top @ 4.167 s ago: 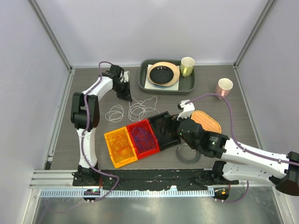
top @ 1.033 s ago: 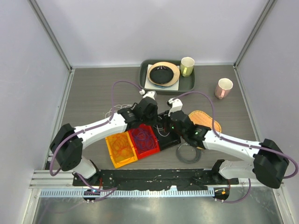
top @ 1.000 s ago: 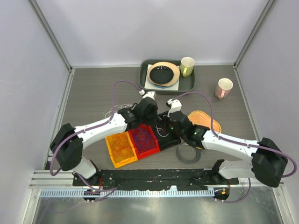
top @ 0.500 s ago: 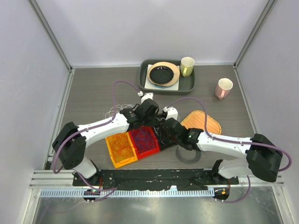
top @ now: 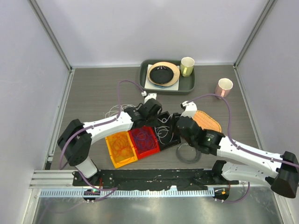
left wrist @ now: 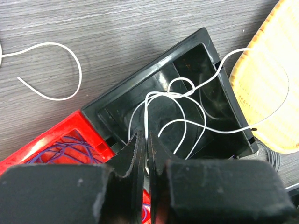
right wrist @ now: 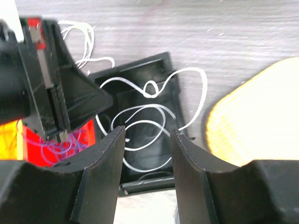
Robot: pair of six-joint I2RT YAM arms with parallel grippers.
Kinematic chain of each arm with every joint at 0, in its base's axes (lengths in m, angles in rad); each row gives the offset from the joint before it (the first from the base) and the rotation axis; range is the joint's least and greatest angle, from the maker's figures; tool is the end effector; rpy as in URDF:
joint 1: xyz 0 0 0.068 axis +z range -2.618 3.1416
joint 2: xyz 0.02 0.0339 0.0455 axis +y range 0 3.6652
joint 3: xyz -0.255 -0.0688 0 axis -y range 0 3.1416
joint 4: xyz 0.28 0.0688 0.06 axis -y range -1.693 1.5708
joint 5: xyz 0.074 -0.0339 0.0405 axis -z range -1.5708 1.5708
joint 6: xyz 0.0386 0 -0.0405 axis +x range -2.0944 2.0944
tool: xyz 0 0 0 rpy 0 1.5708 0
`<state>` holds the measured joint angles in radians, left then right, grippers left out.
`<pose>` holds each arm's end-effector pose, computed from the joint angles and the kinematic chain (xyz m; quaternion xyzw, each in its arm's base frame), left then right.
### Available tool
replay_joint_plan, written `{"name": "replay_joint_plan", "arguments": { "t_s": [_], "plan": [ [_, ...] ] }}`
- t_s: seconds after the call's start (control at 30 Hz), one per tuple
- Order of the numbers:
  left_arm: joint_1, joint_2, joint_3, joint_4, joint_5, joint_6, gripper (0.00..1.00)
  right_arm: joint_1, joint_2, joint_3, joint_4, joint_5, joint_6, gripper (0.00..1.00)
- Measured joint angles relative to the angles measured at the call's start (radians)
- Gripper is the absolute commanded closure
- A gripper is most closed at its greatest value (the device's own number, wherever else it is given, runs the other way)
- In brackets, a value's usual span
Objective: Untangle the cables
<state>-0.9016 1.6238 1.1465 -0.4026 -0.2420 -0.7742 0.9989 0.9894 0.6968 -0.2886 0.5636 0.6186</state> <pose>0.2435 -0.2929 0.2069 0.0187 0.9348 -0.1739 0.3093 0.1551 0.2028 0.2447 -0.0301 0.8551 0.1610 0.4920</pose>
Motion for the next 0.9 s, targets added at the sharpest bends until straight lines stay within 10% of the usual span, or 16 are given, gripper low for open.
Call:
{"name": "replay_joint_plan", "arguments": {
  "t_s": [0.4,0.9],
  "plan": [
    [-0.011,0.063,0.081,-0.025,0.003,0.037,0.13,-0.211,0.048,0.013,-0.013,0.030,-0.016,0.51],
    [-0.016,-0.135,0.121,-0.033,0.004,0.109,0.00,-0.227,0.140,-0.020,0.128,-0.135,-0.057,0.63]
  ]
}}
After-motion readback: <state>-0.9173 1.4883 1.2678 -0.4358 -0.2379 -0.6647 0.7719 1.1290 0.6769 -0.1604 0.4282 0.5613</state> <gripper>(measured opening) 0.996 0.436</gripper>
